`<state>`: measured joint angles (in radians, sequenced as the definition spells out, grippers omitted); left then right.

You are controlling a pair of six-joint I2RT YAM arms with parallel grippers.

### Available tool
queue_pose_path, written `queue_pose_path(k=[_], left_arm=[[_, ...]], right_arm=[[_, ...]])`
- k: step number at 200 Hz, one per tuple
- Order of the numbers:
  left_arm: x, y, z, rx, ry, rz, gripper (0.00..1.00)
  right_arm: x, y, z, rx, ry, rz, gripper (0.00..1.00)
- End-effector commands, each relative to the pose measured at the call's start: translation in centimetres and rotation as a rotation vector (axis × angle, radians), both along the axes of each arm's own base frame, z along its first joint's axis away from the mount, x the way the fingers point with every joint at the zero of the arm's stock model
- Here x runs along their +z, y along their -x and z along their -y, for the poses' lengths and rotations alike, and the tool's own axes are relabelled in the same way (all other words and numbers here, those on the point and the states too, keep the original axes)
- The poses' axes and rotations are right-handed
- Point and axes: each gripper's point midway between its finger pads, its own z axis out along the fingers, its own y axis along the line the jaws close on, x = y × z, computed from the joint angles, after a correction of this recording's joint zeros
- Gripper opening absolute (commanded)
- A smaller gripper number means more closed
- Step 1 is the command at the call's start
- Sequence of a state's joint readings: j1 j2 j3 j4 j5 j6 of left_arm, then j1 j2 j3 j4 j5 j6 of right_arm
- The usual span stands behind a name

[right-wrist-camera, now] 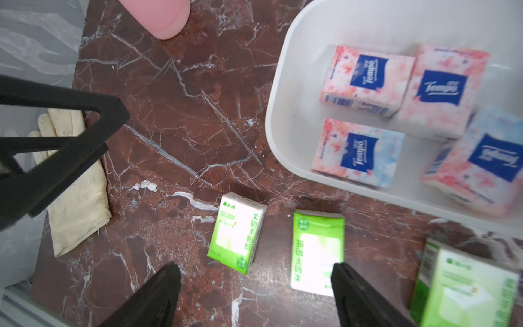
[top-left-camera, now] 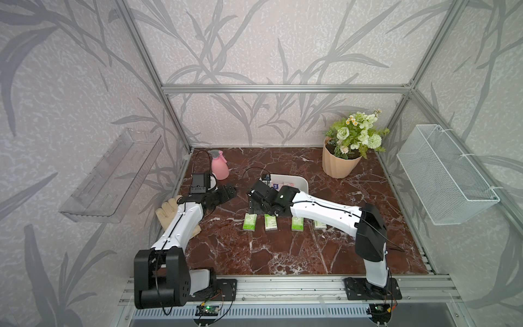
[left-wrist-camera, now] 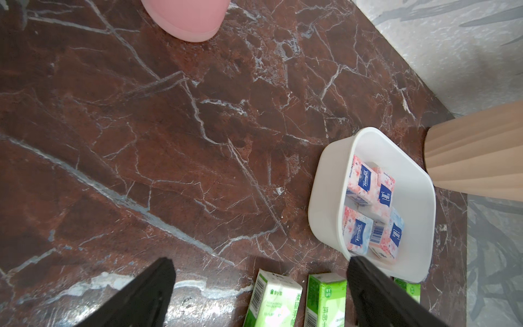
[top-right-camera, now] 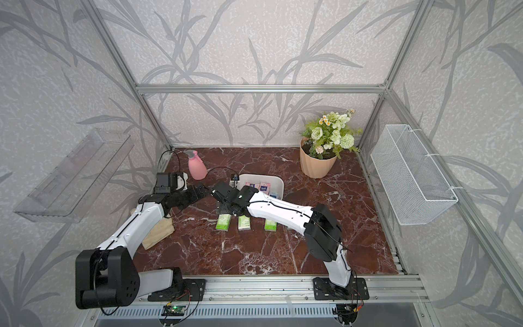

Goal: Take the pocket tissues out of the storage box
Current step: Place the pocket tissues at the center of the board, then pick up the pocket tissues from the storage box.

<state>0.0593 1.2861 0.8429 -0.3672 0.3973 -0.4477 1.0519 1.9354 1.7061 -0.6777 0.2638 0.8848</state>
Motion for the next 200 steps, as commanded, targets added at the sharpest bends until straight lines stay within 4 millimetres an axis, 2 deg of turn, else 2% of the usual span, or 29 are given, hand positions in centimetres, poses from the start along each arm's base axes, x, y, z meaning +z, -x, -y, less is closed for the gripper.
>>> queue_pose_path(k=[1, 37, 41, 43, 52, 56, 79, 97, 144, 170, 200], left_arm=[[2.3, -0.7, 1.1, -0.056, 0.013, 0.078, 1.0], [4.2, -1.2, 3.8, -0.21, -0.055, 0.164, 1.0], [4.5, -1.3, 4.1, -0.232, -0.07, 0.177, 1.0], [4.7, -1.4, 4.3, -0.243, -0.078, 0.183, 1.0], [5.3, -1.7, 5.0, -0.291, -0.11, 0.213, 1.0], [5.5, -1.8, 5.4, -0.315, -0.125, 0.227, 1.0], [6.9, -2.8, 7.4, -0.437, -0.205, 0.318, 1.0], [7.4, -3.4, 9.0, -0.546, -0.261, 0.377, 1.0], [7.0, -4.7, 12.4, -0.846, -0.419, 0.441, 1.0], [5.9, -5.8, 13.6, -0.971, -0.5, 0.443, 1.0], [3.7, -6.6, 14.8, -1.12, -0.621, 0.417, 1.0]], right_arm=[[1.2, -0.7, 2.8, 0.037, 0.056, 0.056, 0.89], [2.4, -1.0, 7.6, 0.053, 0.107, 0.091, 0.93], [2.0, -1.1, 8.2, 0.051, 0.12, 0.085, 0.94], [2.7, -1.0, 8.6, 0.048, 0.109, 0.096, 0.94], [3.1, -0.6, 9.6, 0.055, 0.111, 0.106, 0.95], [3.3, -1.4, 11.0, 0.025, 0.113, 0.109, 0.95], [4.0, -1.4, 15.0, -0.012, 0.113, 0.125, 1.0], [4.3, -1.3, 18.0, -0.043, 0.103, 0.133, 0.99], [5.3, -0.7, 24.5, -0.123, 0.039, 0.157, 0.99], [5.5, -0.4, 26.8, -0.14, 0.013, 0.152, 0.99], [5.3, -0.4, 28.4, -0.149, -0.014, 0.124, 0.99]])
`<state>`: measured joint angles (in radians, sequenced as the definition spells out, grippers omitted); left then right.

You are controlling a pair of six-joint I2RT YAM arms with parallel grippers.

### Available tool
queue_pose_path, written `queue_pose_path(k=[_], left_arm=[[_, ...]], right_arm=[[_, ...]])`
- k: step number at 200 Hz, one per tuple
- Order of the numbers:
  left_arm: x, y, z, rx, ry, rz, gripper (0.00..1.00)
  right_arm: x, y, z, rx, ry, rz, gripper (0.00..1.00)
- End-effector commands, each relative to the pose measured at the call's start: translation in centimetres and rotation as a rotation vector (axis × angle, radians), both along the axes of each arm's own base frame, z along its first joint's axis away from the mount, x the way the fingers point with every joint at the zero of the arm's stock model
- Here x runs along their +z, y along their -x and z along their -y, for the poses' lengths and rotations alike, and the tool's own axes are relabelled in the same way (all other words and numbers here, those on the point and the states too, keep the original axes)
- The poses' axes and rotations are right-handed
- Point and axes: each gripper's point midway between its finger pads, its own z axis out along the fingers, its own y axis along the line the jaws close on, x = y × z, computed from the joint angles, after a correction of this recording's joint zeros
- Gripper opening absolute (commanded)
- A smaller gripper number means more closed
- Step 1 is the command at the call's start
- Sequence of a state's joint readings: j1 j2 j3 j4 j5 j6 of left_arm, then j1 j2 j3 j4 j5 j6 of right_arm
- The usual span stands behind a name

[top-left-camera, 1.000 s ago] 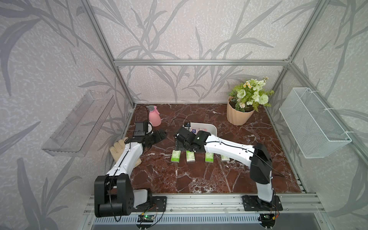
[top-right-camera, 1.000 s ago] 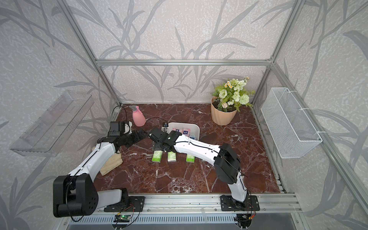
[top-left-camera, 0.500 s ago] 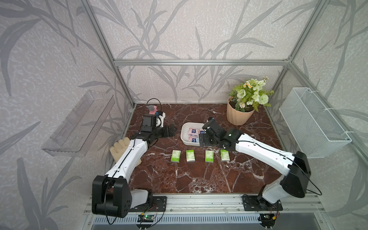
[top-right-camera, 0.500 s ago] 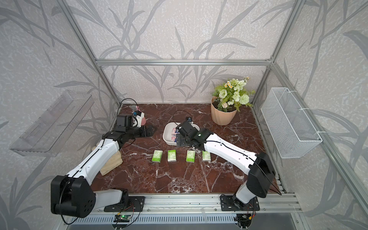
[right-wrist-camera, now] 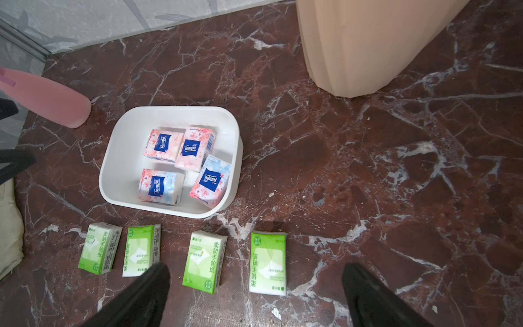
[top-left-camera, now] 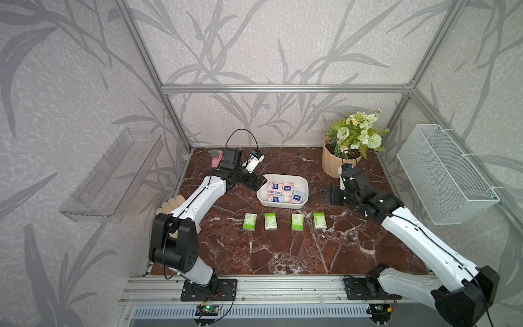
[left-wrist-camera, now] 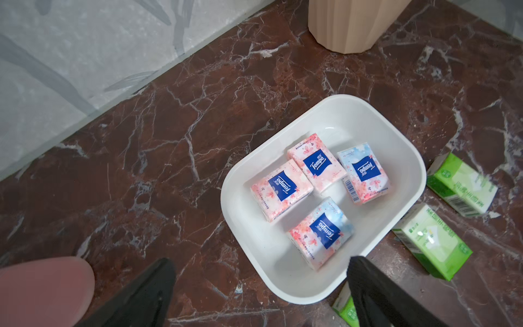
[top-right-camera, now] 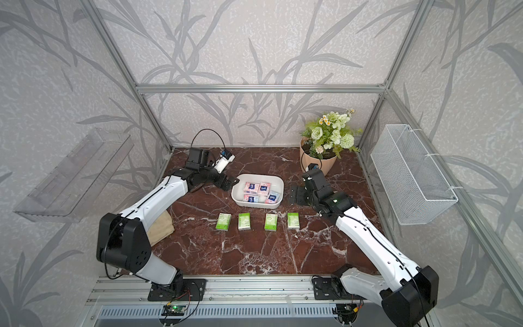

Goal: Take the pocket tissues out of the storage box
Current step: Pick up the pocket tissues from the storage box.

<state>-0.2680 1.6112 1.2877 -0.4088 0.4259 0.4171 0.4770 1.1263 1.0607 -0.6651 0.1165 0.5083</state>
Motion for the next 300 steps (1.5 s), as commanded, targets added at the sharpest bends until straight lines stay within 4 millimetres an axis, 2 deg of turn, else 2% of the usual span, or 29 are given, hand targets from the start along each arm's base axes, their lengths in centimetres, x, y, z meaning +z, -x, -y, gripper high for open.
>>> queue_pose_path(k=[1, 59, 93, 162, 199, 250, 300], left_arm=[[-1.8, 0.1, 0.7, -0.147, -0.166, 0.027, 1.0], [-5.5, -0.9, 2.4, -0.319, -0.346, -0.009, 1.0], [-7.8, -1.1, 3.2, -0.4, -0.404, -0.077, 0.92], [-9.7, -2.5, 5.9, -0.479, -0.432, -0.071, 0.9], [-11.1, -3.4, 6.5, -0.484, -0.455, -0.089, 0.91], [-12.6, -3.3, 7.3, -0.52, -0.445, -0.12, 0.93], [-13.9, -3.8, 7.9, -0.517, -0.474, -0.129, 0.91]], right_arm=[[-0.3, 0.7, 0.5, 0.046, -0.026, -0.029, 0.99], [-0.6, 0.5, 2.4, 0.0, -0.074, -0.048, 0.99], [-1.0, 0.5, 3.0, -0.021, -0.07, -0.053, 0.99], [-1.6, -0.2, 3.5, -0.043, -0.063, -0.067, 0.99], [-1.6, -0.7, 3.5, -0.048, -0.058, -0.068, 0.99], [-1.9, -1.1, 3.7, -0.054, -0.042, -0.079, 0.99], [-2.2, -1.4, 3.6, -0.054, -0.041, -0.095, 0.99]])
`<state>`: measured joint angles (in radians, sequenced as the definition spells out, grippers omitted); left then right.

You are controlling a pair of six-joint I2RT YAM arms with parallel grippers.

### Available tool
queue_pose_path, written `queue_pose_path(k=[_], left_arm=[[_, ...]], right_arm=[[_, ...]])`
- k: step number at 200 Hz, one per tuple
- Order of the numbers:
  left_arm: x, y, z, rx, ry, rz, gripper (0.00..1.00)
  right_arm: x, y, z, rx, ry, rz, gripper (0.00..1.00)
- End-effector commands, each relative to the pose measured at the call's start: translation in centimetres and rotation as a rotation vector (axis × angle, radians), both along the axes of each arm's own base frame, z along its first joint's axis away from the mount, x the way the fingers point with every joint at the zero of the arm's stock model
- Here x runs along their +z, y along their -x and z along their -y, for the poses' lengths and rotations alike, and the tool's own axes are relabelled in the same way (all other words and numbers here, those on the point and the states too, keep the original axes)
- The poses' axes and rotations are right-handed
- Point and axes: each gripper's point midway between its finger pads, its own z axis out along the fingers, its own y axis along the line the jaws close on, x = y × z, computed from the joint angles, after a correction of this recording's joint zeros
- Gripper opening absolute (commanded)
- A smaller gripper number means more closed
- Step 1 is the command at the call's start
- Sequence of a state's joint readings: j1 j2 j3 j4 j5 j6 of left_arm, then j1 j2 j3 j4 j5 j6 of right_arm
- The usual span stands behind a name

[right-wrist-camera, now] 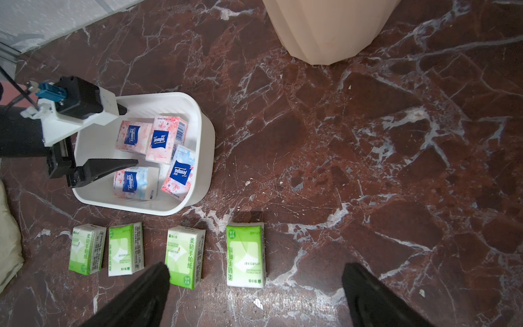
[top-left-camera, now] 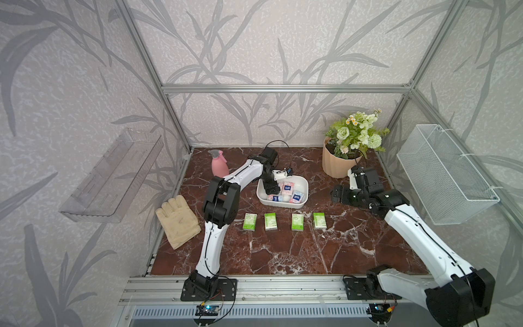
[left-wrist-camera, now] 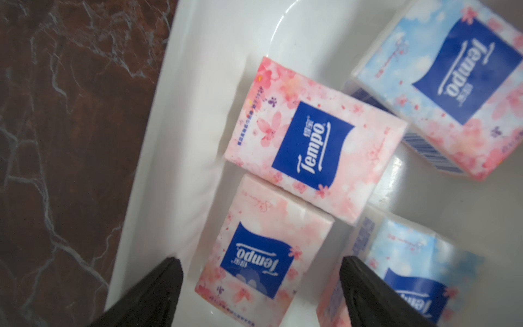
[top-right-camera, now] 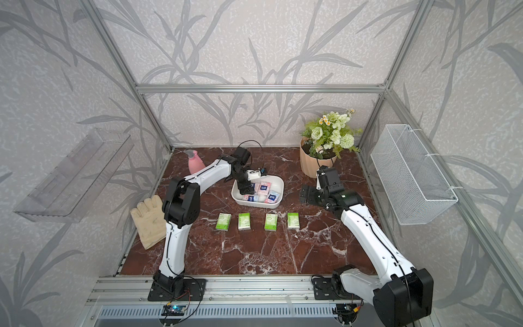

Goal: Take the pocket tissues out of the storage box
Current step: Pick up the pocket tissues from the storage box.

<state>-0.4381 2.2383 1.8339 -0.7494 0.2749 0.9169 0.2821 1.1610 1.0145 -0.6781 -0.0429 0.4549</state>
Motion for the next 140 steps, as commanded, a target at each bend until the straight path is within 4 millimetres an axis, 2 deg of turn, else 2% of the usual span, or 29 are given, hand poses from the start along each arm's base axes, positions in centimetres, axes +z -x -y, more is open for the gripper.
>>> queue_pose_path(k=[1, 89, 140], left_arm=[[-0.5, 0.0, 0.5, -0.019, -0.022, -0.003, 0.91], [-2.9, -0.4, 0.8, 0.034, -0.061, -0.06, 0.87], [-3.2, 0.1, 0.2, 0.074, -0.089, -0.088, 0.74]], right_arm=[[1.0, -0.8, 0.1, -0.005, 0.005, 0.025, 0.99], [0.5, -1.3, -0.1, -0.013, -0.003, 0.011, 0.99], [0.3, -1.9, -0.3, -0.015, -0.012, 0.005, 0.99]])
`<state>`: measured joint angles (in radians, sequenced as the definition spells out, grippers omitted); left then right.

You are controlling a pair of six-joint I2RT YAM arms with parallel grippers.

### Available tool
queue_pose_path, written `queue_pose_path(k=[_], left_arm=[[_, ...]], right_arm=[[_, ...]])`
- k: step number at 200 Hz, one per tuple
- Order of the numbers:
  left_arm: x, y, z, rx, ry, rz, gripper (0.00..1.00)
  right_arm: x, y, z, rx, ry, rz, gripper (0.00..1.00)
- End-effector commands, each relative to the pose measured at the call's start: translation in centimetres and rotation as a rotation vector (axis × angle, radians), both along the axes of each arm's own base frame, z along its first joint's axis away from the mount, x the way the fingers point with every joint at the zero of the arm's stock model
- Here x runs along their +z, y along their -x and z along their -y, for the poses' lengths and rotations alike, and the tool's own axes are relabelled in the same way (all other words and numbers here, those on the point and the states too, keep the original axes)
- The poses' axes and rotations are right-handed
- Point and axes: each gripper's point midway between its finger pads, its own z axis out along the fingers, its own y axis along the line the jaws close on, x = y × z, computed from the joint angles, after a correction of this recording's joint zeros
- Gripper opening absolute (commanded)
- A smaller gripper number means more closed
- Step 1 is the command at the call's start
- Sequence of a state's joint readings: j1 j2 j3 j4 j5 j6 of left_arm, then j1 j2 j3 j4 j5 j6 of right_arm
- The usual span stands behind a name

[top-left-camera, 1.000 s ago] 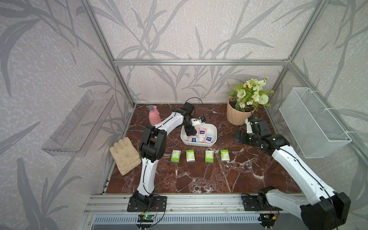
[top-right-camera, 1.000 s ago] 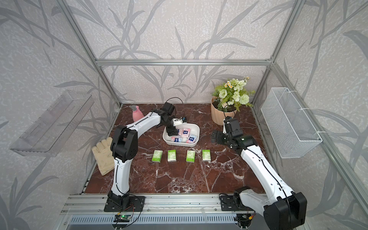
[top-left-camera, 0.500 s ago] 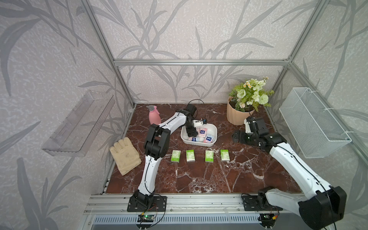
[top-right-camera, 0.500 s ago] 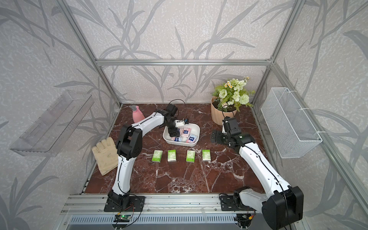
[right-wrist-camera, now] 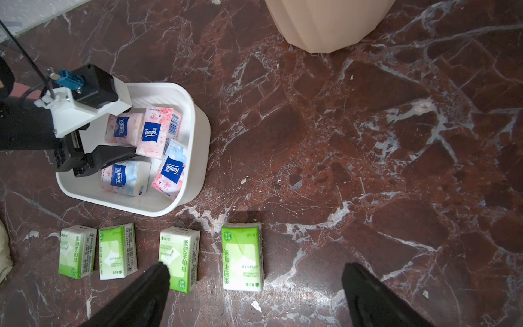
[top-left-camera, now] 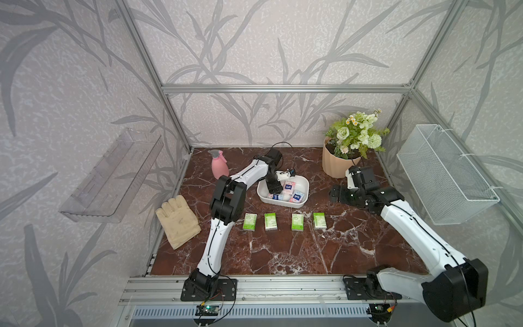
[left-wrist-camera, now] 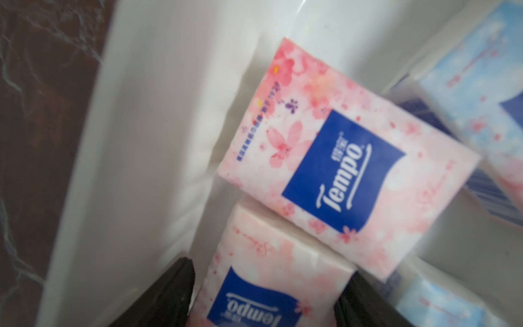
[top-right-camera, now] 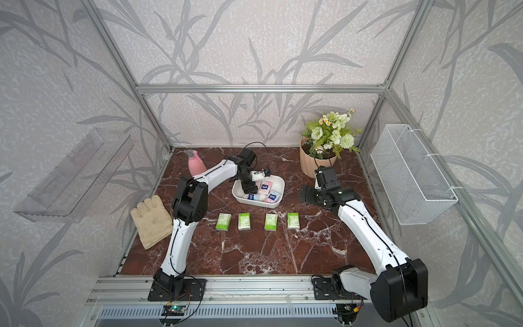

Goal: Take the pocket tissues out of the storage box
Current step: Pick up the pocket tissues from the storage box.

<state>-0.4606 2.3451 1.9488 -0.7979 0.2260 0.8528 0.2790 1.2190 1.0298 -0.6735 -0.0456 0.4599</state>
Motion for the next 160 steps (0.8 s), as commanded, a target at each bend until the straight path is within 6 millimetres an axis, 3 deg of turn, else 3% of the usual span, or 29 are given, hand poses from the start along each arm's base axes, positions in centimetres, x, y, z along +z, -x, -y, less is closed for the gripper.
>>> queue_pose_path(k=[1, 93, 160], left_arm=[[-1.1, 1.0, -0.6, 0.022, -0.04, -0.052, 0.74], [-0.6, 0.4, -1.4, 0.097, -0.059, -0.011, 0.54], [1.8, -0.7, -2.1, 0.226, -0.021, 0.108, 0.47]], right_arm=[[1.4, -1.1, -0.2, -0.01, -0.017, 0.043, 0.99], [1.9, -0.7, 0.5, -0.038, -0.001, 0.061, 0.99], [2.4, 0.1, 2.1, -0.11, 0.02, 0.066, 0.99]])
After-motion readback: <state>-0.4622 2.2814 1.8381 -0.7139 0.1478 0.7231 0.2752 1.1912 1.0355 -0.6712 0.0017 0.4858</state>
